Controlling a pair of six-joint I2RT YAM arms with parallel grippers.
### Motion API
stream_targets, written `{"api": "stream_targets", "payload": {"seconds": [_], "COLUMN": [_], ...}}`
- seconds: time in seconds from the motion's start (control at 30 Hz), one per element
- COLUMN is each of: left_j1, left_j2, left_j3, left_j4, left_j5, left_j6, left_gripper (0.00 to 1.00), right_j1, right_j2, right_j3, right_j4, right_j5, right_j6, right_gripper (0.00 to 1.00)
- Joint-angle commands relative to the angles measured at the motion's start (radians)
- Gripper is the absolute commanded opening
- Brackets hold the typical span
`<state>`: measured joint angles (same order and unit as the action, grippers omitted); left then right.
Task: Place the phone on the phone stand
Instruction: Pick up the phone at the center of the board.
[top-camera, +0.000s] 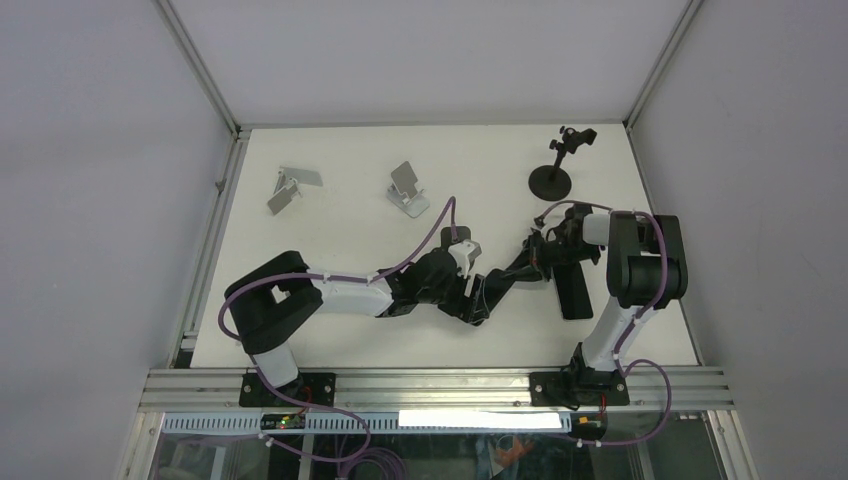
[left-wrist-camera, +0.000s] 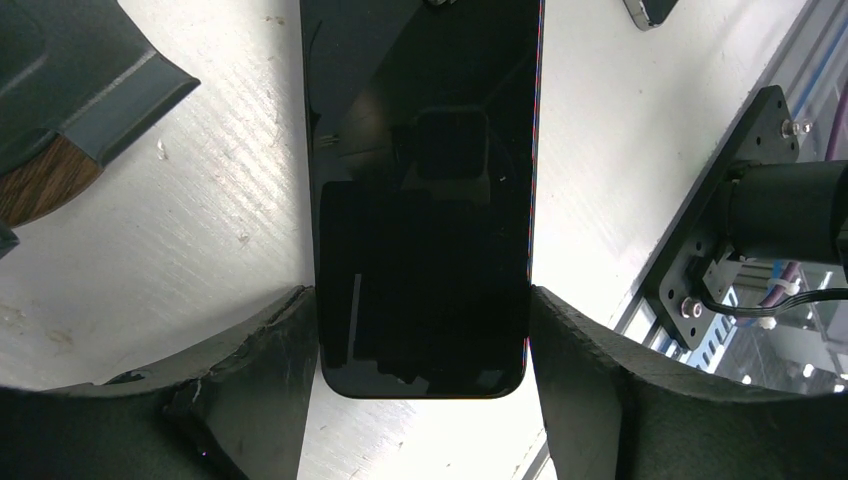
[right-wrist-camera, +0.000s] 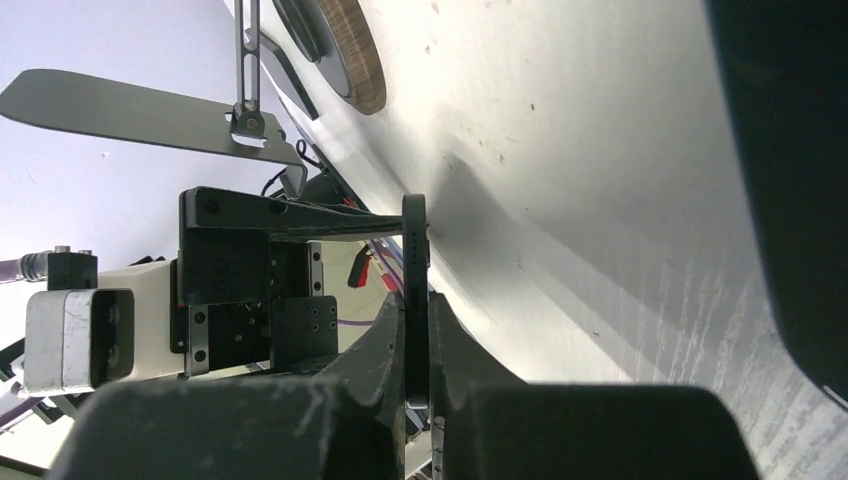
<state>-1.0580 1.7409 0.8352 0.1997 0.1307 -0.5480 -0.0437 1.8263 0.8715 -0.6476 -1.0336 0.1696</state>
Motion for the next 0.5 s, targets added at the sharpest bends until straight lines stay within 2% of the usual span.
{"api": "stream_targets", "payload": {"seconds": [0.0, 0.13, 0.33, 0.4, 0.47], "left_j1": [-0.002, -0.003, -0.003, -0.003, -0.004], "left_j2": [0.014, -0.020, -0.137, -0.189, -0.245], "left_j3": [-0.007, -0.019, -0.065, -0.092, -0.116], "left_j4": [-0.015, -0.013, -0.004, 0.002, 0.003], "left_j5": [0.012, 0.015, 0.005, -0.003, -0.011], "left_j6": [-0.020, -0.048, -0.078, -0.085, -0.091], "left_gripper": [0.44, 0.67, 0.92, 0.99, 0.99], "right_j1": [-0.034, -0.069, -0.102, -0.112, -0.130], "right_j2": [-0.013, -0.043, -0.112, -0.126, -0.141], "right_j3": [0.030, 0.056, 0.070, 0.078, 0.087], "right_j4": [-0.043, -0.093, -0.111, -0.125, -0.141], "right_j5": [-0.078, -0.101, -0.106, -0.108, -0.125], "right_j6": [0.020, -0.017, -0.041, -0.054, -0.068], "right_gripper": [0.00, 0.00, 0.00, 0.00, 0.00]}}
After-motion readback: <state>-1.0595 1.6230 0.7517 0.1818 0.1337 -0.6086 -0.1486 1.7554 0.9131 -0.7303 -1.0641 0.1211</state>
